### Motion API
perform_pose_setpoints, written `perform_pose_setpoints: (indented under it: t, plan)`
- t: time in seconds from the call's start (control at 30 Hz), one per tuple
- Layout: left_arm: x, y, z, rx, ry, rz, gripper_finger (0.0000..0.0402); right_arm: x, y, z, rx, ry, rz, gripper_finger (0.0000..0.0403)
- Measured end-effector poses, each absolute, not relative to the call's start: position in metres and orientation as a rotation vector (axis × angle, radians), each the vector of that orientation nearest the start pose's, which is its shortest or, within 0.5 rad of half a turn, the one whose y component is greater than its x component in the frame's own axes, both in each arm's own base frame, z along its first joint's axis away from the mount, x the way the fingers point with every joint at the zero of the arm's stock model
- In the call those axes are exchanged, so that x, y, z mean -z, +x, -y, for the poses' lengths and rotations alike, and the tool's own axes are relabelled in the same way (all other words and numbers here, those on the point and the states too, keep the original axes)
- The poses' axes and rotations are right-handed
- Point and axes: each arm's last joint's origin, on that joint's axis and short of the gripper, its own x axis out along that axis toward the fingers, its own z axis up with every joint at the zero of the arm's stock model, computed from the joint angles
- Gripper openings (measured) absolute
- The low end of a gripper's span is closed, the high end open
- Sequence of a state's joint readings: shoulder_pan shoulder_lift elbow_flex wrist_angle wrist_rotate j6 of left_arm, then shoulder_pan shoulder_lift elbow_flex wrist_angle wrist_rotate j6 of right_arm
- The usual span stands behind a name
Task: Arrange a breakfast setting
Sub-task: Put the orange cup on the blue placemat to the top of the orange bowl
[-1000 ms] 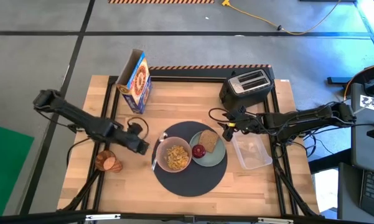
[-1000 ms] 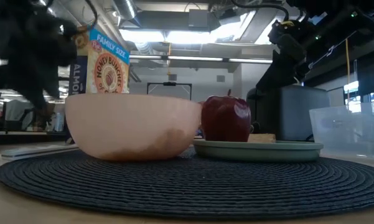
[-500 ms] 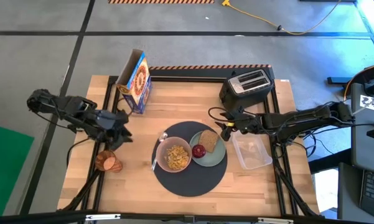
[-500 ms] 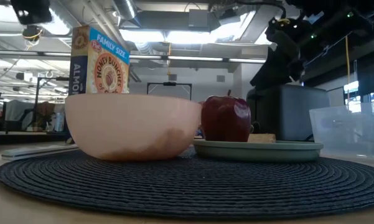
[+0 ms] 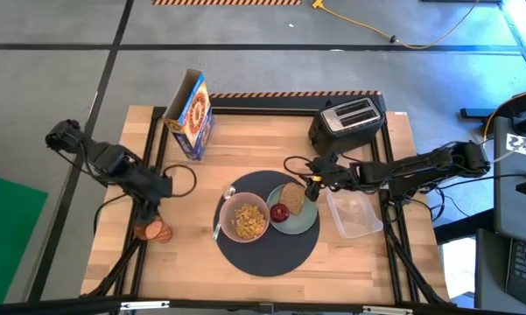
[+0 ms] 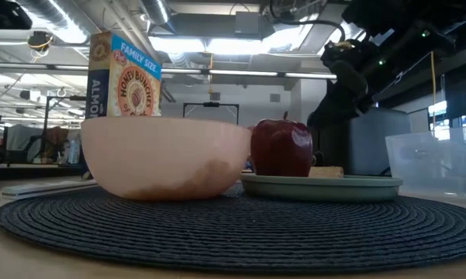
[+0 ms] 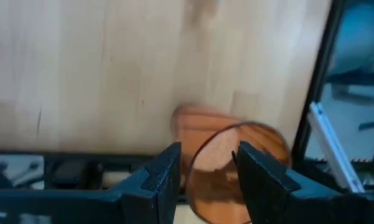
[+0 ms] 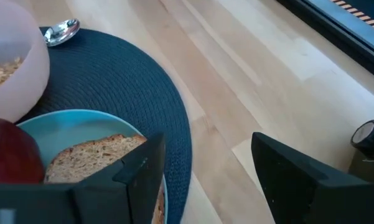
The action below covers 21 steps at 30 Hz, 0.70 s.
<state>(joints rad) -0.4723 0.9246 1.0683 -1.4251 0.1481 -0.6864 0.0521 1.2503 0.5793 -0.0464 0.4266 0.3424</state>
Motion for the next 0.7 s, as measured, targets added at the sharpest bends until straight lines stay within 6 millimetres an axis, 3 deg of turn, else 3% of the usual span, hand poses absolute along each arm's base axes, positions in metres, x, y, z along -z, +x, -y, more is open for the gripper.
perform_pose_setpoints:
  t: [0.4, 0.7]
  plan:
    - [-0.305, 0.111, 0.086, 0.124, -0.224, -1.495, 0.0143, -0.187, 0.237, 0.000, 0.472, 0.154, -0.629, 0.0230]
    - [-0.277, 0.107, 0.088, 0.055, -0.139, -1.558, 0.0143, -0.187, 0.237, 0.000, 0.472, 0.154, -0.629, 0.0230]
